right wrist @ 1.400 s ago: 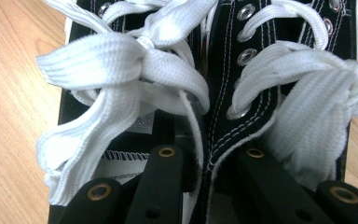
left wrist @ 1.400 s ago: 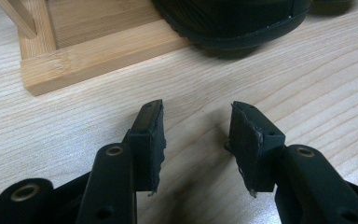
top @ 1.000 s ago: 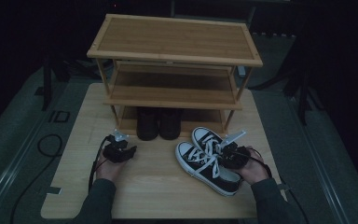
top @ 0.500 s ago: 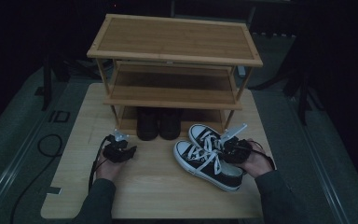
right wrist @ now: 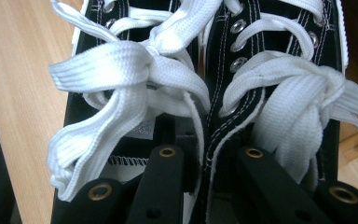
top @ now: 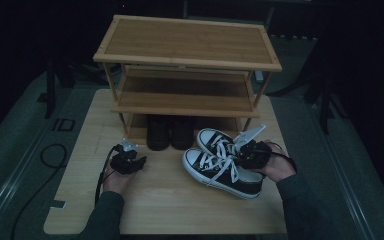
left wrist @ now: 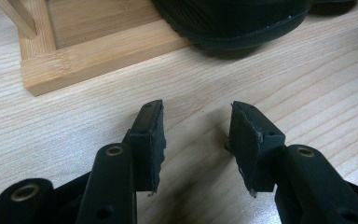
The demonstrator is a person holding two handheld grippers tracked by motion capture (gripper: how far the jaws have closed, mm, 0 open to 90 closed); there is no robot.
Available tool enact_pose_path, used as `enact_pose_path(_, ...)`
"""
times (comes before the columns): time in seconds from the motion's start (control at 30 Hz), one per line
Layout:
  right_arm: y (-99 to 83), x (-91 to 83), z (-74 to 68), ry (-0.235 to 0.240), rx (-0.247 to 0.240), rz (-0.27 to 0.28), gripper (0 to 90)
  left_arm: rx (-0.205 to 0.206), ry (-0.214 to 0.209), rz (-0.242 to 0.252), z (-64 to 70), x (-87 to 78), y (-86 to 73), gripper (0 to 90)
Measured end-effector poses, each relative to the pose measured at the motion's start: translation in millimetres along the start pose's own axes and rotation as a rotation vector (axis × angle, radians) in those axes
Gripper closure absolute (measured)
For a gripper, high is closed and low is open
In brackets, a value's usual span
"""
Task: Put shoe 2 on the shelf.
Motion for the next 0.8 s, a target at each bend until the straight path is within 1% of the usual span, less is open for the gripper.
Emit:
enact_pose_path(0.17, 8.0, -3.6, 1.7, 0.023, -0.049, -0.002, 85.1, 0.000, 0.000, 0.000, 0.0, 0.0, 0.0, 55.5)
enact_pose_path(0.3, 12.9, -5.4, 2.4, 0.035, -0.069, -0.002, 85.1, 0.001, 0.000, 0.000, 0.0, 0.0, 0.0, 55.5)
enact_pose_path(0.33, 16.1, -6.6, 3.3, 0.041, -0.086, 0.003, 85.1, 0.001, 0.000, 0.000, 0.0, 0.0, 0.0, 55.5)
enact_pose_path(0.43, 22.2, -9.4, 3.7, 0.057, -0.110, 0.012, 85.1, 0.002, 0.000, 0.000, -0.2, 0.0, 0.0, 55.5)
enact_pose_path(0.63, 36.5, -14.4, 2.6, 0.086, -0.143, 0.047, 85.1, 0.000, 0.000, 0.000, 0.0, 0.0, 0.0, 55.5)
enact_pose_path(0.7, 38.1, -14.9, 2.2, 0.091, -0.147, 0.047, 85.1, 0.000, -0.001, 0.001, 0.1, 0.0, 0.0, 55.5)
enact_pose_path(0.73, 43.0, -16.3, 0.7, 0.097, -0.172, 0.042, 85.1, -0.001, -0.001, 0.001, 0.1, 0.1, 0.1, 55.5)
enact_pose_path(0.8, 46.7, -17.1, -0.6, 0.100, -0.187, 0.038, 85.1, 0.000, -0.001, 0.002, 0.0, 0.1, 0.2, 55.5)
Point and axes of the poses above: each handheld gripper's, and its own axes: x roughly forward along the jaws, y roughly out of its top, z roughly to its right, the point moved 10 cm from there along x, roughly forward along the jaws, and after that the axes turned 14 degrees about -x, right-handed, at the moved point
